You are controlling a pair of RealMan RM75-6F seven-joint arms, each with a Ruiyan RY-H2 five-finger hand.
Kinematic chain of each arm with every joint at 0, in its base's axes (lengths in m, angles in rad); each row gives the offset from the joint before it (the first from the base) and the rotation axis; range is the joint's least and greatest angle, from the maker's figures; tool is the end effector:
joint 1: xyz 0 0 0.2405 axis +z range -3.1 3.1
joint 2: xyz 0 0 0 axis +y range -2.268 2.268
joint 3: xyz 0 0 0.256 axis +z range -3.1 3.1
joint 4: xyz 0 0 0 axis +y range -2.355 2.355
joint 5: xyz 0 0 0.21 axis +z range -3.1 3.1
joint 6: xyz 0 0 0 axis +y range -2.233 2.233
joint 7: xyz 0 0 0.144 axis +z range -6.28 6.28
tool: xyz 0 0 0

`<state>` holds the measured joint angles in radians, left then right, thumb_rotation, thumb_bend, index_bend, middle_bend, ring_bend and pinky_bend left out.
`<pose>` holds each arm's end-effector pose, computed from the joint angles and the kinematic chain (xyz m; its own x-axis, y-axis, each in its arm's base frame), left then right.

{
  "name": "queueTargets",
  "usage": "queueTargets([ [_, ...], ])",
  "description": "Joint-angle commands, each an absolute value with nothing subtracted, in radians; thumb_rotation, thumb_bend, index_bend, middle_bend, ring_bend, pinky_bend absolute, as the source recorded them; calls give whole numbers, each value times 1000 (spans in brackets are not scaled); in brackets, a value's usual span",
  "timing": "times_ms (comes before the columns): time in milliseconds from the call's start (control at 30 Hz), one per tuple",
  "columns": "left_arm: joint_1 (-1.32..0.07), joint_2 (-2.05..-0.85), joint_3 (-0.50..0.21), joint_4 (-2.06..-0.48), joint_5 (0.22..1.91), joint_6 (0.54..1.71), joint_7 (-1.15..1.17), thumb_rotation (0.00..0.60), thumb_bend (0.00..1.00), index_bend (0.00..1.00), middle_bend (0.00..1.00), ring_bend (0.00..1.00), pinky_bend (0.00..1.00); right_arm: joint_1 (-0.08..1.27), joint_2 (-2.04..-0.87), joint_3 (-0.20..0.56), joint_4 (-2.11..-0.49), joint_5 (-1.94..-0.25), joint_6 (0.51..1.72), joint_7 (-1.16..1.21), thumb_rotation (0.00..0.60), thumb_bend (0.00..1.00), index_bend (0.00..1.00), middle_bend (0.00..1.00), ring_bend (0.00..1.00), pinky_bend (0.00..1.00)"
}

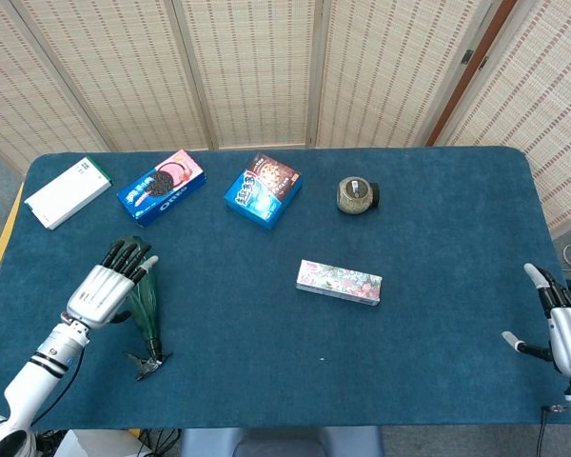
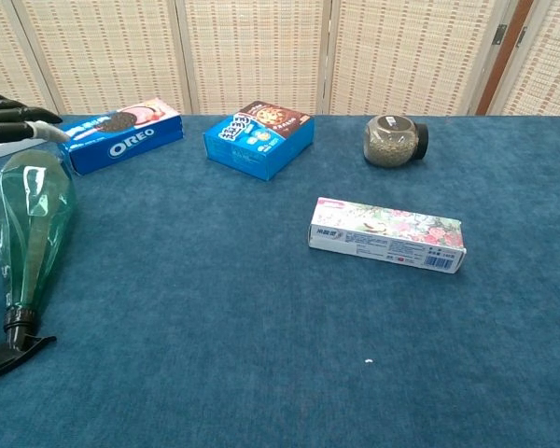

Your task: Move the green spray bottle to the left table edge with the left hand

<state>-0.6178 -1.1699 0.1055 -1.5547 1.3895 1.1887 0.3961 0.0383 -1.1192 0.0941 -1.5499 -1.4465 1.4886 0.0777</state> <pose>-0.2414 0.2979 0.0977 0.7909 0.0455 0.6102 0.5689 -0.4221 -0.7059 -0.3344 -0.1755 0.1757 0.3745 0.0366 0.9265 -0.9247 0.0887 0.3702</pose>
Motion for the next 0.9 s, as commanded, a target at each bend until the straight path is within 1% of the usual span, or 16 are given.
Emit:
queueTargets([
  [33,-579,-1201,131,-1453,1483,1232,331,600,0,0,0,0,0,39,-1118,93,-1552,-1446,1486,75,600,0,96,144,208,412],
  [200,-553,-1243,141,-1338,1567,1274,273,600,0,0,0,0,0,42,-1119,93,-1555,-1445,1482,72,600,0,96,144,209,412],
  [400,-520,-1331,159,-1121,1669,1339,188,600,0,0,0,0,0,43,-1120,89,-1555,-1445,1474,72,600,0,96,144,209,412],
  [667,-498,-1409,161,-911,1719,1375,99,600,0,0,0,0,0,45,-1120,87,-1557,-1446,1471,74,600,0,96,144,209,412],
  [900,-482,-1482,162,-752,1761,1434,9,600,0,0,0,0,0,46,-1120,85,-1557,-1444,1466,76,600,0,96,144,209,412],
])
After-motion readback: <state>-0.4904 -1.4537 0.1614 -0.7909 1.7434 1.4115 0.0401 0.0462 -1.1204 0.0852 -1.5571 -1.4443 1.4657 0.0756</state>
